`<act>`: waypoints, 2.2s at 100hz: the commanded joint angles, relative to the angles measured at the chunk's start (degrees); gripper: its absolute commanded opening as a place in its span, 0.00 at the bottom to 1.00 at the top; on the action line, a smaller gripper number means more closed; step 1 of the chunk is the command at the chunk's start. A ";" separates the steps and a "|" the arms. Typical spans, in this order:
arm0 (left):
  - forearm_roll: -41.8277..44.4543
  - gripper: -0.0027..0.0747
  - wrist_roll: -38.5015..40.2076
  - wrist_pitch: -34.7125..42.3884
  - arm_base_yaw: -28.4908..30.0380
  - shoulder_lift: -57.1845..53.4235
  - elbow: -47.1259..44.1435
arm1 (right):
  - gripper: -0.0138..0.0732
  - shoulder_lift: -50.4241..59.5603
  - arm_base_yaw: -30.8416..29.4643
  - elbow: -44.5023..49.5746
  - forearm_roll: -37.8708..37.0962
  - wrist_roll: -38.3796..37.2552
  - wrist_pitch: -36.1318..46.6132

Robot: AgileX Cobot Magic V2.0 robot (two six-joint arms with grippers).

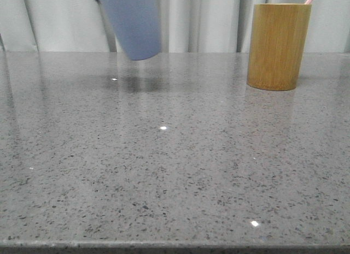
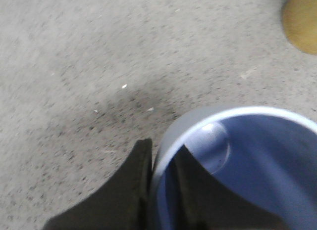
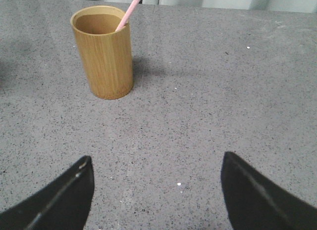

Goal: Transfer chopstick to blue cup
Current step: 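Carry the blue cup toward the bamboo cup and lower it onto the table, then open the left gripper and raise it away from the blue cup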

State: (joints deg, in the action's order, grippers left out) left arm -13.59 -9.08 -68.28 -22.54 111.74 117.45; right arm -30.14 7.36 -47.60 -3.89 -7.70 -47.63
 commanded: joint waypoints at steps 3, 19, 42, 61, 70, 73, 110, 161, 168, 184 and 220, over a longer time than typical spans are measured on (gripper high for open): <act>1.51 0.01 1.85 1.82 -3.57 -1.46 4.12 | 0.78 -0.64 0.14 -1.73 -1.36 0.44 4.04; 1.51 0.01 2.93 0.35 -6.44 1.72 7.61 | 0.78 -0.64 0.14 -1.73 -1.36 0.44 4.04; 1.24 0.01 4.10 -0.12 -7.67 4.70 8.22 | 0.78 -0.64 0.14 -1.73 -1.43 0.44 4.04; 1.24 0.01 4.10 -1.26 -7.66 6.23 8.22 | 0.78 -0.64 0.14 -1.73 -1.43 0.44 4.04; 1.24 0.01 4.14 -1.26 -7.66 6.35 8.22 | 0.78 -0.64 0.14 -1.73 -1.43 0.44 4.04; 1.24 0.01 4.14 -1.16 -7.66 6.35 8.22 | 0.78 -0.64 0.14 -1.73 -1.43 0.44 4.04; 1.14 0.01 4.14 -1.04 -8.02 6.35 8.22 | 0.78 -0.64 0.14 -1.73 -1.43 0.44 4.04; 0.92 0.70 4.14 -0.33 -8.32 6.35 8.22 | 0.78 -0.64 0.14 -1.73 -1.43 0.44 4.04; 0.79 0.73 4.14 -0.27 -8.30 6.35 8.22 | 0.78 -0.64 0.14 -1.73 -1.43 0.44 4.04; 0.13 0.73 4.14 -0.18 -8.30 6.35 8.22 | 0.78 -0.64 0.14 -1.73 -1.43 0.44 4.04; -0.01 0.73 4.23 -2.90 -8.30 6.35 14.72 | 0.78 -0.64 0.14 -1.73 -1.49 0.44 4.04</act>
State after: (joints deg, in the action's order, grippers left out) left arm -12.16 -5.45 -71.56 -30.25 121.52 128.04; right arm -30.14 7.36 -47.60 -4.26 -7.70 -47.63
